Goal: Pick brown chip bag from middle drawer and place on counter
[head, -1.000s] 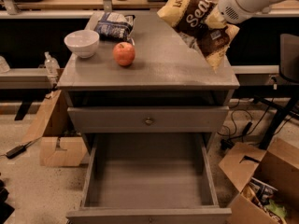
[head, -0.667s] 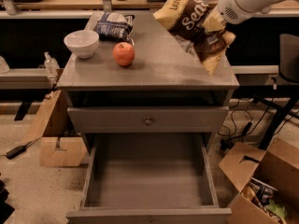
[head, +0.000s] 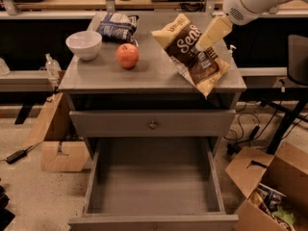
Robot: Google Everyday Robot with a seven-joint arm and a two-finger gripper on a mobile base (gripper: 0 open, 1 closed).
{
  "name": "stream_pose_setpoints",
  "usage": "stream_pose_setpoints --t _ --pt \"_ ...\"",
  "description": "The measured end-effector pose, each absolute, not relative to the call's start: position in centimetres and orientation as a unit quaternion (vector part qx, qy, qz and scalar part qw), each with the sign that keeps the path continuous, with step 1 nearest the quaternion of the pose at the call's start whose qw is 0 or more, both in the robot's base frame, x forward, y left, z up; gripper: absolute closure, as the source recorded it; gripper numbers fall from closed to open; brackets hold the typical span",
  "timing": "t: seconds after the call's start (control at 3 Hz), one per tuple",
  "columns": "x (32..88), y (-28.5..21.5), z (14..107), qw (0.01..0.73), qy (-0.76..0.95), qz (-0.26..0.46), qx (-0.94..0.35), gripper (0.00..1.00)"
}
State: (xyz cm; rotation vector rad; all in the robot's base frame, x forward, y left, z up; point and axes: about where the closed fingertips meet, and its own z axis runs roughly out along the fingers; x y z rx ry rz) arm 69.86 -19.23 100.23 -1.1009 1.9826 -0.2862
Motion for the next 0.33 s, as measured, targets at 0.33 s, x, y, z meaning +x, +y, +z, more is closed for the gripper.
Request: stream_pose_setpoints --t 0.33 --pt "69.86 -19.23 100.23 0.415 0.789 -0.114 -0.438 0.0"
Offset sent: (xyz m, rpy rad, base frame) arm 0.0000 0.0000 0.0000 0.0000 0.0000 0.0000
